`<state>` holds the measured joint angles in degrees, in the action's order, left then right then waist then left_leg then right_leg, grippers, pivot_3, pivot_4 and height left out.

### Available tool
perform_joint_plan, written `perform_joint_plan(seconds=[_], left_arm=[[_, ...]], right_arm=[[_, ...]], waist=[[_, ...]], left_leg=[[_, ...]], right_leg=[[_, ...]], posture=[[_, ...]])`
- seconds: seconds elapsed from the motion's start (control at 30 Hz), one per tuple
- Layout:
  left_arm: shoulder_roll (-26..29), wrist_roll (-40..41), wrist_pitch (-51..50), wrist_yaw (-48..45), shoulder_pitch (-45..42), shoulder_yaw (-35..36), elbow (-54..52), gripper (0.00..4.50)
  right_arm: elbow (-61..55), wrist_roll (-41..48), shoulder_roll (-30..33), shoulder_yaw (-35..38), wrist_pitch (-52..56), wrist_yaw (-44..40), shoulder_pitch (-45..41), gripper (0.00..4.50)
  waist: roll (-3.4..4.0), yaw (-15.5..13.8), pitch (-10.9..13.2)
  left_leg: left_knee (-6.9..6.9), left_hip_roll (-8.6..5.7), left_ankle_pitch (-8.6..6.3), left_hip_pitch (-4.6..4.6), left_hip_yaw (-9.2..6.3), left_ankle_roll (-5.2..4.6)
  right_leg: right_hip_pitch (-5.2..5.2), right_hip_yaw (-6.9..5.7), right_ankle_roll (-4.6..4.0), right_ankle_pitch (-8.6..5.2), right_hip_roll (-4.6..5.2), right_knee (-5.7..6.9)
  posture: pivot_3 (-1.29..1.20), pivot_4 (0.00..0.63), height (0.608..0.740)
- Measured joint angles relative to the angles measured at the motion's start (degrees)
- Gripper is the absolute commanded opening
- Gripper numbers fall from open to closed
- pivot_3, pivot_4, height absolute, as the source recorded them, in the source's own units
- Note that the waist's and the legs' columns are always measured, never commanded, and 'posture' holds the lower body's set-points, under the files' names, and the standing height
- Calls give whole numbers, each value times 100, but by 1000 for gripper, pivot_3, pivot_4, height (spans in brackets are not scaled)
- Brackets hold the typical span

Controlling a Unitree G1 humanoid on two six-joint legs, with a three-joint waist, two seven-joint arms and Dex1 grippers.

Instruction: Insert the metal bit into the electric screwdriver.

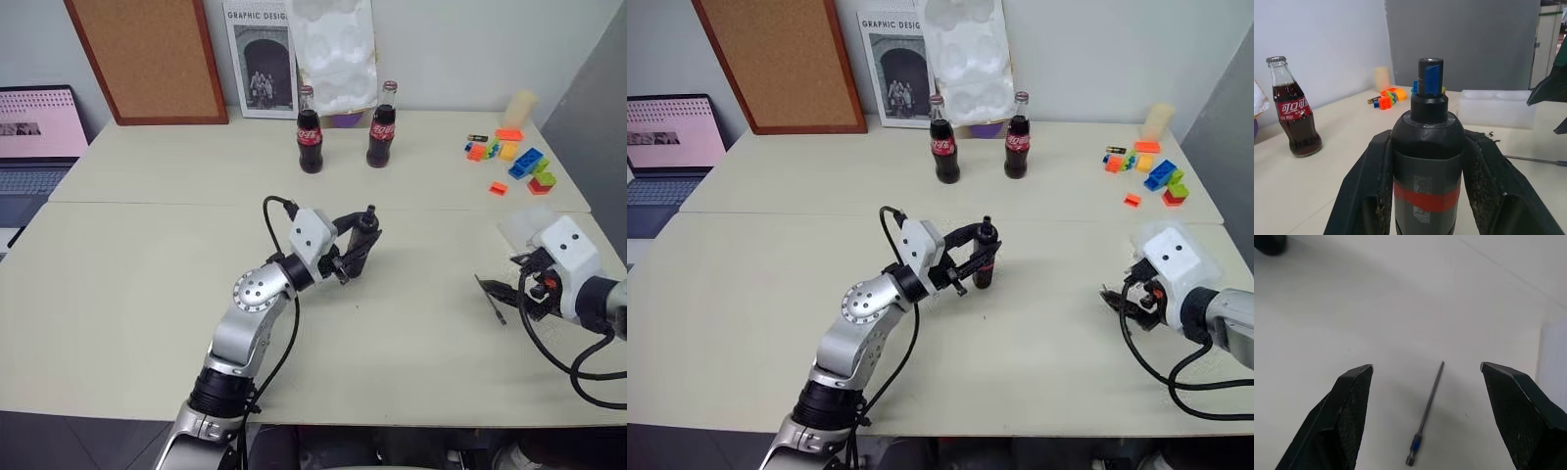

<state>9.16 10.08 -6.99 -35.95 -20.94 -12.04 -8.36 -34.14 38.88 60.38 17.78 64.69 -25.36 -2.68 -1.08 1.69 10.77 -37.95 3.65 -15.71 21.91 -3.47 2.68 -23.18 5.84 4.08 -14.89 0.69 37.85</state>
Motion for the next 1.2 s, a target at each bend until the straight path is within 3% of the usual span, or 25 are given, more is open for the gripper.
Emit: perform_joint_plan(seconds=[0.3, 0.47, 0.6, 0.83, 0.97, 1.2], left_arm=[[-90, -135, 406, 38, -34, -110, 251, 1625], [-54, -173, 515, 39, 12, -121, 256, 1625], [-38, -194, 527, 43, 39, -122, 232, 1625], [-45, -238, 542, 46, 50, -159, 220, 1625], [-54, -255, 569, 49, 49, -181, 224, 1625], [-44, -261, 597, 49, 30, -209, 241, 1625]], right_arm=[[787, -698, 45, -1648, 122, -113, -446, 3691], [1449, -838, -87, -1759, 362, -252, -1006, 3691], [1648, -816, -220, -1779, 696, -422, -1251, 2967], [1702, -663, -404, -1747, 1306, -614, -1550, 950], [1710, -628, -532, -1692, 1543, -614, -1643, 50], [1710, -625, -702, -1534, 1694, -561, -1662, 0]], waist=[[2, -2, -1], [4, -2, -2], [4, -2, -2], [4, -2, -2], [4, -1, -2], [4, 0, -2]], left_leg=[[1, 0, 0, 2, 3, 0], [0, -1, 0, 1, 4, 0], [1, -1, 0, 2, 4, 0], [1, 0, 0, 1, 3, 0], [1, 0, 0, 1, 3, 0], [1, 0, 0, 1, 3, 0]], right_leg=[[-1, 1, 4, -1, 2, -6], [-1, 0, 4, 0, 2, -6], [-1, 1, 3, 1, 2, -7], [-1, 0, 5, 0, 2, -7], [-1, 0, 5, 0, 2, -7], [-1, 0, 11, -3, 2, -7]], posture=[[0, 150, 740], [0, 150, 740], [0, 150, 740], [0, 150, 740], [0, 150, 740], [0, 150, 740]])
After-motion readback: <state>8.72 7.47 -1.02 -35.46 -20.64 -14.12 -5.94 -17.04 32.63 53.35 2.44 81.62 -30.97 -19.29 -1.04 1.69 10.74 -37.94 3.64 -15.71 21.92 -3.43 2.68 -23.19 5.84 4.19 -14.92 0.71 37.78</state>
